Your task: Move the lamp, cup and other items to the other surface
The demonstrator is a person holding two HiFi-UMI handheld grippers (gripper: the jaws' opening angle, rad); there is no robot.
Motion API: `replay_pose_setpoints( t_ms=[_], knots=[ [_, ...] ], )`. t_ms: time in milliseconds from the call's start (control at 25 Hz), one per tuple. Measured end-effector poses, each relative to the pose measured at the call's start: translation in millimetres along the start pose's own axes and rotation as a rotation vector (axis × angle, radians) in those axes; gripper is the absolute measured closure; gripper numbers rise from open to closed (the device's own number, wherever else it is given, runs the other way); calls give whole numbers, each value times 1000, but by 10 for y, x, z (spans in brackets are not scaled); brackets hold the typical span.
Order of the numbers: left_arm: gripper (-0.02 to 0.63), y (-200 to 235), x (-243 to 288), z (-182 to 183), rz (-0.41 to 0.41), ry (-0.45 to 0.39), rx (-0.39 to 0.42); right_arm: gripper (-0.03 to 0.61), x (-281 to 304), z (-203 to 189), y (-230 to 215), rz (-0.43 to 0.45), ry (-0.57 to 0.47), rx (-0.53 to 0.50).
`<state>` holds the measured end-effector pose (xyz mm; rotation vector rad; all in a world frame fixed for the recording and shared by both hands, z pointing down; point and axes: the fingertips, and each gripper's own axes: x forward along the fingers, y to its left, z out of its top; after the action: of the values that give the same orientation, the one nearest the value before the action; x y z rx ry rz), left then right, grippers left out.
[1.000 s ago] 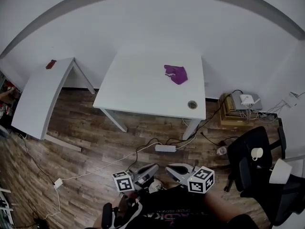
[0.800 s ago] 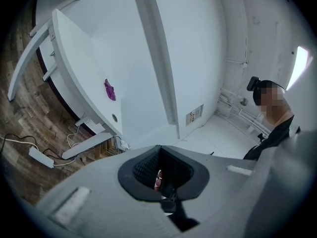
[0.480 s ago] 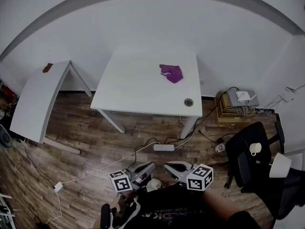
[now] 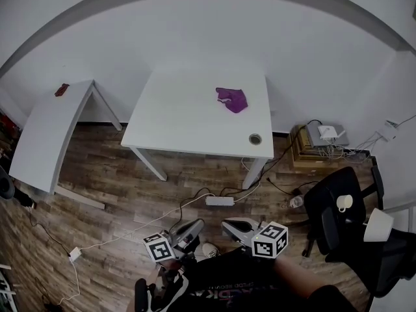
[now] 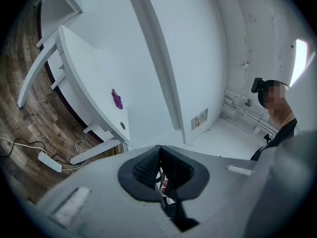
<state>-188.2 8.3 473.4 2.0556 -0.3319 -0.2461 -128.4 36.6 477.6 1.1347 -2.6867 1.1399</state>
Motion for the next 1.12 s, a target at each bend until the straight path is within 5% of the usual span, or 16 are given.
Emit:
replay_pose_setpoints(
  t_ms=[1120],
  knots=[
    [618, 268, -463, 275, 91, -137, -29, 525, 96, 624, -520, -131, -118, 6]
  ],
)
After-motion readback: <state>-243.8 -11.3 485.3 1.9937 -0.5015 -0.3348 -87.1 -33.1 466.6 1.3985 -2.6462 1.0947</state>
